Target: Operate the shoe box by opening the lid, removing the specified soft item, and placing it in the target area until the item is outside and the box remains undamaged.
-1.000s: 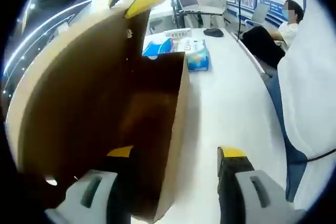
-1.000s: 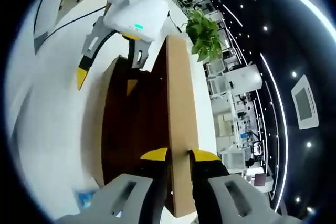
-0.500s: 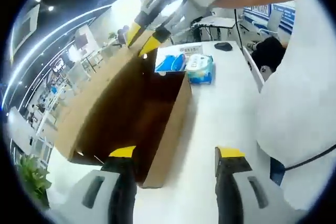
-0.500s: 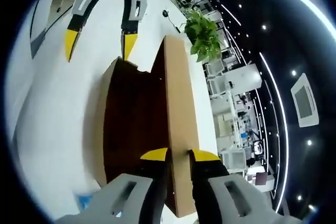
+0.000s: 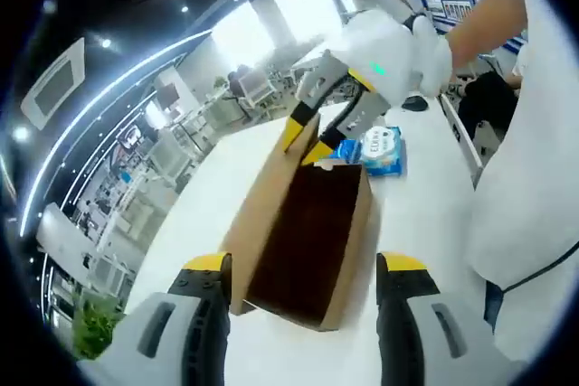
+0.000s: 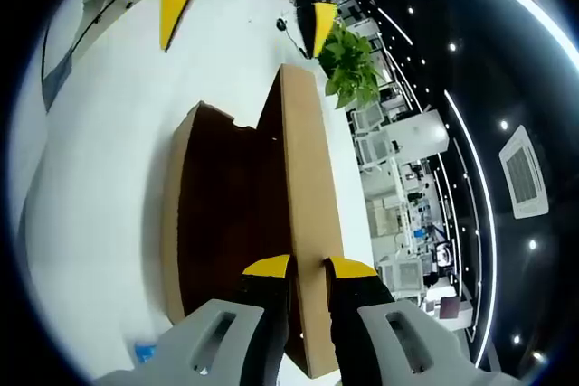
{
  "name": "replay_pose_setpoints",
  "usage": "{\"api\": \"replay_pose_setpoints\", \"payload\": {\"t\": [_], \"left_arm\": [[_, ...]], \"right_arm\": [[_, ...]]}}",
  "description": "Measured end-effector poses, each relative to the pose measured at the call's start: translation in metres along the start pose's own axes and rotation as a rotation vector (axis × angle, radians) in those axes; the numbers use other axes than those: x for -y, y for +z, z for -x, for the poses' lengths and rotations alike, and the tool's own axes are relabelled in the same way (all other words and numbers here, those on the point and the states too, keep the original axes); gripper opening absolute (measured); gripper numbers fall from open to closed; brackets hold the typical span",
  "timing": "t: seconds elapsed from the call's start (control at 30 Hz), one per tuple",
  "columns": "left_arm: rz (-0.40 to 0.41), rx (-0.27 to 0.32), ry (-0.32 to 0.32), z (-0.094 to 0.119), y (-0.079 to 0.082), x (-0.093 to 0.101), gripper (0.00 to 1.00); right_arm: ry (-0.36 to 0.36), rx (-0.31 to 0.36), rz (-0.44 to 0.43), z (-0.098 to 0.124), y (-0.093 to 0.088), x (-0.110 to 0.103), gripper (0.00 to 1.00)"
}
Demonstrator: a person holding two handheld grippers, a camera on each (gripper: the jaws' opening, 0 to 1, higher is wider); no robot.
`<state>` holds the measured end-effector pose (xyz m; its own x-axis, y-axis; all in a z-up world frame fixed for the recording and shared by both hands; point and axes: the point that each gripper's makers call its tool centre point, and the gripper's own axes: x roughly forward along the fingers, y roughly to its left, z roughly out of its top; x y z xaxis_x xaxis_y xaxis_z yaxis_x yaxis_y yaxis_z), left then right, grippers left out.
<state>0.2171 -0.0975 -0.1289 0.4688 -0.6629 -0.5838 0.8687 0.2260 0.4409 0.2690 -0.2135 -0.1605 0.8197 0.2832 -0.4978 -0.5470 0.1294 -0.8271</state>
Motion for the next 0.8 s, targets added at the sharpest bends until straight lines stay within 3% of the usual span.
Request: {"api": "replay_pose_setpoints", "payload": {"t": [0.2,0.3,0.53,0.6,0.8], "left_arm": [[-0.036,0.013,0.009,-0.005,0.005,-0.018,0.67],[-0.101,-0.021,-0.001,-0.014,0.002,-0.02,0.67],[-0.157,-0.043,0.023,-0.025,0.009,-0.042,0.68],[-0.221,-0.059,0.029,-0.03,0.006,-0.049,0.65],[-0.235,-0.108,0.005,-0.043,-0.012,-0.056,0.65]], "right_arm": [[-0.012,0.001,-0.002,-0.004,-0.001,0.003,0.13],[-0.014,-0.001,-0.002,-0.005,-0.001,0.002,0.13],[-0.024,0.001,-0.02,-0.006,0.0,0.004,0.13],[-0.027,0.003,-0.024,-0.006,0.0,0.005,0.13],[-0.025,0.006,-0.022,-0.008,0.0,0.006,0.13]]}}
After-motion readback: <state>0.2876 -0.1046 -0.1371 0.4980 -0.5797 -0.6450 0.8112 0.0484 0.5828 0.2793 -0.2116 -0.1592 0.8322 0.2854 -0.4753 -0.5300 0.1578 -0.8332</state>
